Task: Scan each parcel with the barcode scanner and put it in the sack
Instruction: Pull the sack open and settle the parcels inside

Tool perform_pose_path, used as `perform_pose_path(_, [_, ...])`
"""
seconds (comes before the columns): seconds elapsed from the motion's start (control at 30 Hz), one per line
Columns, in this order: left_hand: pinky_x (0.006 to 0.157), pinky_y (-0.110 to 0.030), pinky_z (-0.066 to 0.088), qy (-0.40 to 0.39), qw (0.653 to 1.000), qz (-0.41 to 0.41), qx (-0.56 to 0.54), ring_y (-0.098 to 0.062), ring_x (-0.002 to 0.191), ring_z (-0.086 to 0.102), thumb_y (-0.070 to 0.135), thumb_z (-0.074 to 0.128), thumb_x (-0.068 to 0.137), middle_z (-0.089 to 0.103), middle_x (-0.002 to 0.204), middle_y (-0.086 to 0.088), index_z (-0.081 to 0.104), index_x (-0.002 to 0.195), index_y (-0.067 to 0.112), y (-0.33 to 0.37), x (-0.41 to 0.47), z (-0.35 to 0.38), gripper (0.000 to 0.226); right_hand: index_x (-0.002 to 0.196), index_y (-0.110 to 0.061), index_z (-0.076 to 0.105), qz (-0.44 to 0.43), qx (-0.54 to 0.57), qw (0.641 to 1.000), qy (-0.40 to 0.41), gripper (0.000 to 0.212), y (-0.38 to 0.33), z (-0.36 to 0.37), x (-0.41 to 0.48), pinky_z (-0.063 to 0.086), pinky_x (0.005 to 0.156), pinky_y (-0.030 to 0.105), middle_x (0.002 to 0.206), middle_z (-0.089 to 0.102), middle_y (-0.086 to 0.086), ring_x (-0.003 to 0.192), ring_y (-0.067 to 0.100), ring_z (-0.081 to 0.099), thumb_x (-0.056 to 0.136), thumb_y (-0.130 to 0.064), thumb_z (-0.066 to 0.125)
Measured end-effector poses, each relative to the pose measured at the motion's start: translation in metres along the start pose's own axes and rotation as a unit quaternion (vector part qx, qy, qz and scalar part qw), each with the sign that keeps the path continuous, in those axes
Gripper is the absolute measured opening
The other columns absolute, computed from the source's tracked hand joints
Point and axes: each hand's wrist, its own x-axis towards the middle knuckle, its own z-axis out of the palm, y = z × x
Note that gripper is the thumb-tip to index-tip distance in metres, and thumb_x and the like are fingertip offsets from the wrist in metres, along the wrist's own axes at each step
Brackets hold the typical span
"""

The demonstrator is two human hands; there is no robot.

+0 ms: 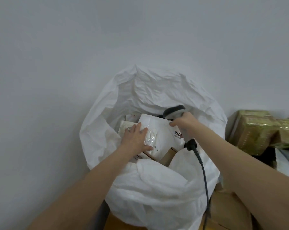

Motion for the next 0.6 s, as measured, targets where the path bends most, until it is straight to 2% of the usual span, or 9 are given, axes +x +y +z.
perform_pose_path(0.07, [0.114, -0.059, 0.011, -0.027, 0.998, 0.041, 0.027, -0.030, 0.148, -0.001, 0.067, 0.061, 0.078, -0.003, 0.161, -0.008, 0.009, 0.153, 0.027, 0.012, -0.011, 0.005, 0.099, 0.113, -0.007, 0.048, -0.004, 0.020, 0.999, -0.034, 0.037, -0.015, 0.004, -0.007, 0.051, 0.062, 0.037, 0.101, 0.052, 0.011, 0.096, 0.031, 0.053, 0.085, -0.009, 0.071])
perform_pose_path(0.1, [0.113, -0.062, 0.009, -0.048, 0.996, 0.058, 0.052, -0.031, 0.148, -0.005, 0.061, 0.061, 0.082, -0.006, 0.161, -0.008, 0.005, 0.153, 0.027, 0.017, -0.017, 0.011, 0.096, 0.115, -0.007, 0.048, -0.009, 0.021, 0.999, -0.047, 0.038, -0.019, 0.008, -0.010, 0.053, 0.070, 0.042, 0.103, 0.051, 0.012, 0.097, 0.032, 0.052, 0.085, -0.009, 0.071])
perform_pose_path(0.13, [0.112, -0.065, 0.007, -0.064, 0.993, 0.064, 0.077, -0.032, 0.148, -0.007, 0.055, 0.060, 0.086, -0.009, 0.161, -0.009, 0.002, 0.153, 0.027, 0.020, -0.022, 0.017, 0.093, 0.117, -0.006, 0.049, -0.020, 0.010, 0.998, -0.054, 0.040, -0.019, 0.014, -0.012, 0.053, 0.078, 0.043, 0.106, 0.052, 0.012, 0.098, 0.030, 0.052, 0.084, -0.009, 0.072])
perform_pose_path(0.2, [0.112, -0.066, 0.006, -0.070, 0.990, 0.041, 0.111, -0.034, 0.148, -0.009, 0.052, 0.059, 0.089, -0.012, 0.161, -0.011, -0.005, 0.153, 0.026, 0.017, -0.024, 0.024, 0.094, 0.120, -0.002, 0.053, -0.045, 0.000, 0.998, -0.050, 0.042, -0.016, 0.028, -0.010, 0.048, 0.082, 0.036, 0.109, 0.055, 0.012, 0.098, 0.025, 0.052, 0.083, -0.008, 0.073])
perform_pose_path(0.27, [0.113, -0.064, 0.008, -0.077, 0.991, 0.015, 0.112, -0.035, 0.148, -0.007, 0.059, 0.057, 0.087, -0.012, 0.161, -0.012, -0.007, 0.154, 0.024, 0.010, -0.018, 0.021, 0.099, 0.111, -0.004, 0.056, -0.052, -0.009, 0.998, -0.031, 0.035, -0.010, 0.039, -0.006, 0.047, 0.081, 0.033, 0.103, 0.057, 0.009, 0.096, 0.022, 0.055, 0.082, -0.010, 0.073])
perform_pose_path(0.37, [0.113, -0.064, 0.009, -0.097, 0.991, 0.027, 0.088, -0.036, 0.147, -0.007, 0.071, 0.060, 0.077, -0.015, 0.160, -0.011, -0.009, 0.153, 0.027, 0.008, 0.000, 0.013, 0.111, 0.099, -0.004, 0.058, -0.033, -0.011, 0.999, -0.014, 0.023, 0.001, 0.048, 0.009, 0.050, 0.087, 0.040, 0.096, 0.060, 0.011, 0.096, 0.026, 0.060, 0.080, -0.010, 0.071])
perform_pose_path(0.5, [0.109, -0.070, -0.003, -0.133, 0.990, 0.041, 0.022, -0.034, 0.146, -0.016, 0.083, 0.059, 0.064, -0.021, 0.160, -0.005, -0.005, 0.151, 0.040, 0.017, 0.025, 0.019, 0.116, 0.103, -0.007, 0.064, -0.002, -0.042, 0.999, -0.016, 0.027, 0.012, 0.061, 0.034, 0.051, 0.092, 0.041, 0.102, 0.065, 0.010, 0.101, 0.028, 0.061, 0.079, -0.017, 0.071])
perform_pose_path(0.6, [0.110, -0.070, 0.000, -0.158, 0.987, 0.019, 0.014, -0.033, 0.146, -0.017, 0.087, 0.052, 0.065, -0.024, 0.159, -0.004, -0.007, 0.151, 0.041, 0.010, 0.045, 0.021, 0.114, 0.102, -0.006, 0.062, 0.001, -0.050, 0.998, -0.028, 0.027, 0.012, 0.063, 0.056, 0.051, 0.086, 0.038, 0.101, 0.063, 0.010, 0.098, 0.026, 0.060, 0.080, -0.017, 0.072])
